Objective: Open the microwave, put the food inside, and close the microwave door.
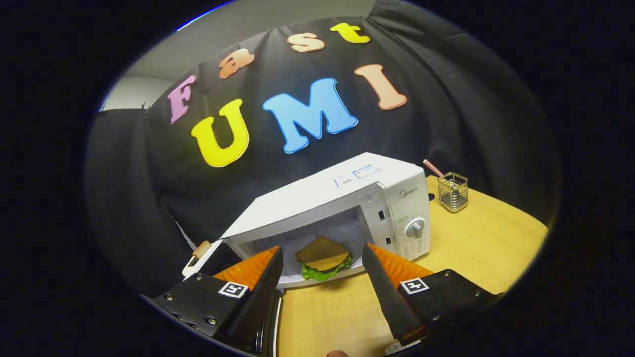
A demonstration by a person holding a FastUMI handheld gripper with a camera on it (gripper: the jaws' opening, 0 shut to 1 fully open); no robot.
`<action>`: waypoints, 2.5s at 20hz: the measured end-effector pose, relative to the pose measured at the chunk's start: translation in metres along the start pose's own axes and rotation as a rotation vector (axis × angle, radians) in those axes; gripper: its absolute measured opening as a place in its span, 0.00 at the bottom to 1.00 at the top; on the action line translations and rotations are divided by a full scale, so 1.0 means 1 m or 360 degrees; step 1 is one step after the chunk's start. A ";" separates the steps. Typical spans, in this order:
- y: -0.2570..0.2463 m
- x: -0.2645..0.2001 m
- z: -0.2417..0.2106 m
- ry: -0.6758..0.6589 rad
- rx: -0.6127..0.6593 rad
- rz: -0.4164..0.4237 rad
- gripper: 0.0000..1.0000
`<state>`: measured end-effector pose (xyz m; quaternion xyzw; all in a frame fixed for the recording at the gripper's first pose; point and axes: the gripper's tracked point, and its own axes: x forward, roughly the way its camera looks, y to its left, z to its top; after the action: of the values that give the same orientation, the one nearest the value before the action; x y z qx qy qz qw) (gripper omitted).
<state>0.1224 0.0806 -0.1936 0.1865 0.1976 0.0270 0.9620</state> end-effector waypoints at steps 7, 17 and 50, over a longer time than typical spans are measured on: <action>0.023 -0.076 0.036 -0.0122 -0.0274 0.0109 0.96; 0.054 -0.158 0.065 -0.0386 -0.0476 0.0187 0.96; 0.246 -0.196 -0.014 -0.0232 -0.0578 0.0857 0.01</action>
<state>-0.0579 0.2895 -0.0423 0.0590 0.0638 0.3018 0.9494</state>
